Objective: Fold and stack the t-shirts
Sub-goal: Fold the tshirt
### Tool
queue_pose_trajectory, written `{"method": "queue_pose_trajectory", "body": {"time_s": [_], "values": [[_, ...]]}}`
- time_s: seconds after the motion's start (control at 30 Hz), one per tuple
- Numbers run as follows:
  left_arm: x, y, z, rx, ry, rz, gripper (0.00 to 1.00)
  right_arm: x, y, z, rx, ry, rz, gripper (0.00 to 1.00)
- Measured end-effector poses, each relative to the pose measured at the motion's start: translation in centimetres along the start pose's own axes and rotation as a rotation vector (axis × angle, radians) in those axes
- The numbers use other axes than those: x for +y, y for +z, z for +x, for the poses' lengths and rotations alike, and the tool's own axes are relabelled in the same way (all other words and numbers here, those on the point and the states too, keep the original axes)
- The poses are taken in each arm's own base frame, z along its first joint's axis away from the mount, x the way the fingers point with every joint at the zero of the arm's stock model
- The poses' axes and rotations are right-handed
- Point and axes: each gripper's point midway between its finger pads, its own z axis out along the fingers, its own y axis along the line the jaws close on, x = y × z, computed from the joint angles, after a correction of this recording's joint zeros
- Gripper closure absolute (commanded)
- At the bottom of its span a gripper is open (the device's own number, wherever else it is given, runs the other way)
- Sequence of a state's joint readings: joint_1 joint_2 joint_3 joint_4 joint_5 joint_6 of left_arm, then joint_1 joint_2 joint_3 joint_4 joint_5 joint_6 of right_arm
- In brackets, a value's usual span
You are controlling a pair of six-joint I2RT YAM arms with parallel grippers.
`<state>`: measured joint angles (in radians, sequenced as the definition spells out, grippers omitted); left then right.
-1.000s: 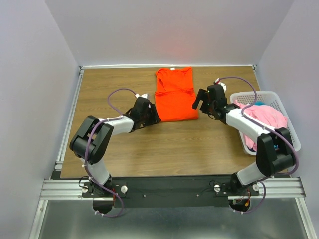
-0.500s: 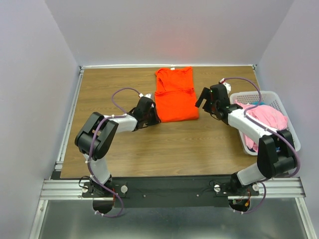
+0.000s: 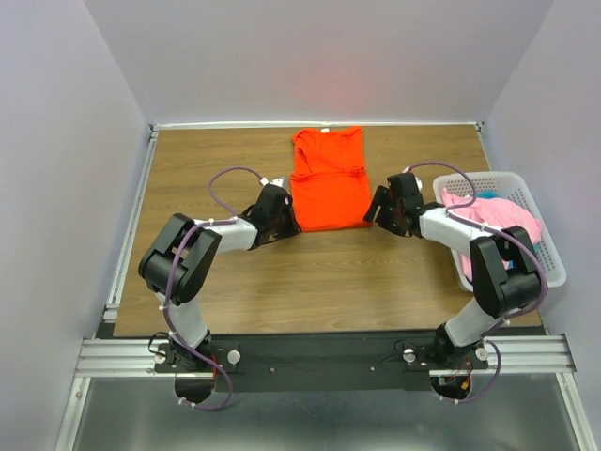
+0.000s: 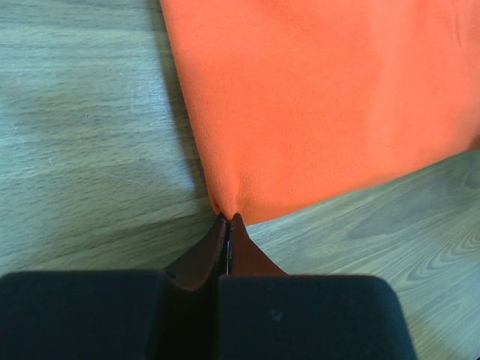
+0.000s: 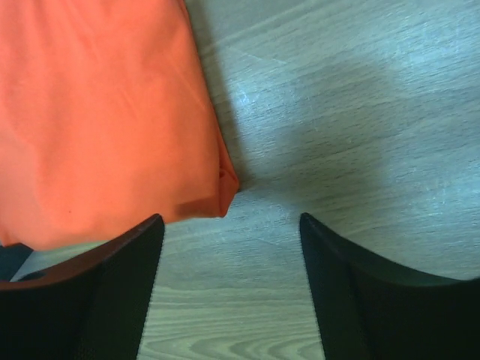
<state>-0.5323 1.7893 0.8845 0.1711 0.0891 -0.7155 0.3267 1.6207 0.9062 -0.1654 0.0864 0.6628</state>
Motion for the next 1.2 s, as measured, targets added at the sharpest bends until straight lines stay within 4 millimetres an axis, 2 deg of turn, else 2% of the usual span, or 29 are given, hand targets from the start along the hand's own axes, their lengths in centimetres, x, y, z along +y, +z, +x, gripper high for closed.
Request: {"method": "queue_pose_trajectory", "body": {"time_s": [0.03, 0.07, 0.4, 0.6, 0.63, 0.8, 0.97, 1.07, 1.2], "values": [[0.0, 0.0, 0.0, -0.001, 0.0, 0.0, 1.0, -0.1, 0.1, 0.4, 0.009, 0.001, -0.004, 0.34], [0.0, -0.1, 0.0, -0.001, 0.0, -0.001, 1.0, -0.1, 0.2, 0.7, 0.015, 0.001, -0.007, 0.37], [0.1, -0.1, 0.0, -0.005, 0.0, 0.0, 1.0, 0.2, 1.8, 1.6, 0.043, 0.026, -0.031, 0.59], [0.1, -0.1, 0.0, -0.008, 0.001, -0.003, 1.0, 0.9, 2.2, 2.4, 0.077, 0.046, -0.07, 0.87], [0.1, -0.1, 0.0, -0.008, 0.001, -0.004, 1.0, 1.0, 2.2, 2.4, 0.077, 0.048, -0.076, 0.95], [0.6, -0.7, 0.2, -0.014, 0.0, -0.017, 1.0, 1.2, 2.1, 3.1, 0.094, 0.056, -0.105, 0.99], [1.7, -2.9, 1.6, -0.015, -0.002, -0.032, 1.0, 1.1, 0.6, 4.8, 0.13, 0.059, -0.146, 0.99], [1.8, -4.4, 2.0, -0.022, -0.003, -0.029, 1.0, 1.9, -1.5, 5.6, 0.142, 0.045, -0.202, 0.99], [1.5, -7.2, 1.8, -0.072, -0.006, -0.006, 1.0, 3.3, -4.7, 5.4, 0.121, 0.031, -0.284, 0.99]]}}
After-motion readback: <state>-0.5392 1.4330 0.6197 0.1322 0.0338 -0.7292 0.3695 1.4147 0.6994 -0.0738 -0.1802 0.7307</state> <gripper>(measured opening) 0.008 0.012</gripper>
